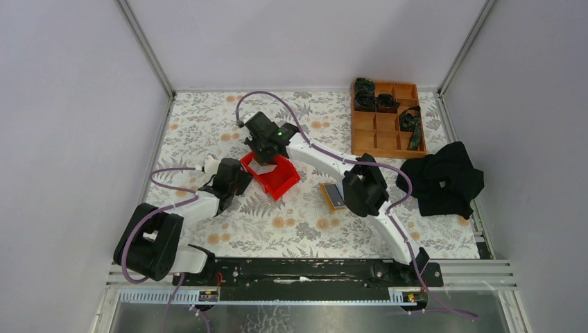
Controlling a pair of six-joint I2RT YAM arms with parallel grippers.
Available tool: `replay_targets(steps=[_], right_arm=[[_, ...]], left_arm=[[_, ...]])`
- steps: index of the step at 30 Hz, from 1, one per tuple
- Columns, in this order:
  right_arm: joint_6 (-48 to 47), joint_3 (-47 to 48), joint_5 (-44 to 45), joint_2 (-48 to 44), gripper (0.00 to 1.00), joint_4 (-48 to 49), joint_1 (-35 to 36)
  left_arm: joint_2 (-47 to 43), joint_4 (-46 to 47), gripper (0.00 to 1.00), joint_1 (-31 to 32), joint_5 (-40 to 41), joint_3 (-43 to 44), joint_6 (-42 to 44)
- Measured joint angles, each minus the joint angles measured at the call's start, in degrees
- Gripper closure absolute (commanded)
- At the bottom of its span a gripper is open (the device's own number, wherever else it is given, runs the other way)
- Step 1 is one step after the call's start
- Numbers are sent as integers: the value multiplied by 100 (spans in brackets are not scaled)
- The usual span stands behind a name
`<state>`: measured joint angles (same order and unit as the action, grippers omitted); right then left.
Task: Put the credit cards into the card holder
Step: Pick up the credit card from the storage box.
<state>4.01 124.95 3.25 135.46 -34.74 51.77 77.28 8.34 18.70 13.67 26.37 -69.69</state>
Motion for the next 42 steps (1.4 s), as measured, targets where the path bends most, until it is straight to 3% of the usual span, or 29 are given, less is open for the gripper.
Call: replay_targets(steps=[22, 42], right_arm=[[295, -125, -323, 0, 82, -4, -48], [-42, -448, 789, -181, 82, 144, -50]], left_arm=[[-13, 7, 62, 0, -66, 0, 4], [-13, 28, 62, 0, -81, 0, 42]])
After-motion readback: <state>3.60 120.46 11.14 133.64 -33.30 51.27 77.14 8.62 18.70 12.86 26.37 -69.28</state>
